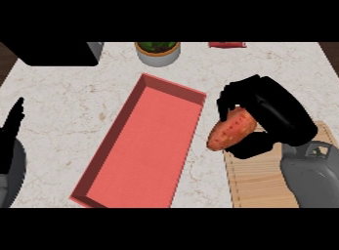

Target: Pick the sweet potato from the cutting board and place it in the cardboard box

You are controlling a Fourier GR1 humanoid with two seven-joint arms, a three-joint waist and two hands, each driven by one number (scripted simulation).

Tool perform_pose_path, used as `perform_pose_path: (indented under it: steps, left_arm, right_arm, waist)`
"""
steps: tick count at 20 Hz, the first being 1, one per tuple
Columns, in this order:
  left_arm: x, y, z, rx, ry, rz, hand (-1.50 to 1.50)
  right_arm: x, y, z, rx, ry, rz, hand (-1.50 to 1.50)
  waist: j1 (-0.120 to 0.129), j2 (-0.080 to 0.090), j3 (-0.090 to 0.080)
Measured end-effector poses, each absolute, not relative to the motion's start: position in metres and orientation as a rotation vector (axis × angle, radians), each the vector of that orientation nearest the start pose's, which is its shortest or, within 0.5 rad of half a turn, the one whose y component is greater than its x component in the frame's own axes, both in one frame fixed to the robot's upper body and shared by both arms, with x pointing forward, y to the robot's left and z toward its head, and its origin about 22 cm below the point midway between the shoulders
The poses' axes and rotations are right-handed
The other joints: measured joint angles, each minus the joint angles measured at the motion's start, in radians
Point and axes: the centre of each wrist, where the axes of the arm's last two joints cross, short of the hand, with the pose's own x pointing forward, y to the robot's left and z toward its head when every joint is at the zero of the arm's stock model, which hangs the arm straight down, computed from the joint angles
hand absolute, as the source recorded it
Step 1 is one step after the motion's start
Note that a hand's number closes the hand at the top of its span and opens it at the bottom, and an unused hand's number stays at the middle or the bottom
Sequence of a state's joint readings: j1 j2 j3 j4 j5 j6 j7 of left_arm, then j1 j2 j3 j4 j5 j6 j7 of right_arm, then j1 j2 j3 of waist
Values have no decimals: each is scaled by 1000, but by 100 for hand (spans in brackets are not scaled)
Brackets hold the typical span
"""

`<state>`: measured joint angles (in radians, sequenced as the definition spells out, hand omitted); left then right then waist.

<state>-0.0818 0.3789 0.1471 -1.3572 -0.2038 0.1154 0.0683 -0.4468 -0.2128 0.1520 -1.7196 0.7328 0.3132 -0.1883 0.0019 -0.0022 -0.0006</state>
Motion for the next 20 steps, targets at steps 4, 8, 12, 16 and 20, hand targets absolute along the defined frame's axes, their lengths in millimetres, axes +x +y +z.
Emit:
perform_pose_path:
  steps: [4, 8, 12, 16, 20]
  left_arm:
    - [261, 358, 17, 646, -1358, -214, 0]
    - [265, 357, 16, 642, -1368, -220, 0]
    - [266, 349, 12, 636, -1375, -226, 0]
    - [270, 354, 17, 635, -1378, -227, 0]
    - [273, 343, 19, 626, -1389, -241, 0]
  right_arm:
    - [304, -140, 171, -367, -2031, 1200, 150]
    - [316, -99, 178, -301, -1992, 1158, 150]
    - [327, -66, 175, -251, -1936, 1132, 150]
    - [339, -33, 163, -229, -1893, 1132, 150]
    - [351, -7, 154, -247, -1858, 1133, 150]
  waist:
    - [3, 1, 0]
    - [10, 3, 0]
    - [16, 4, 0]
    - [26, 6, 0]
    - [40, 8, 0]
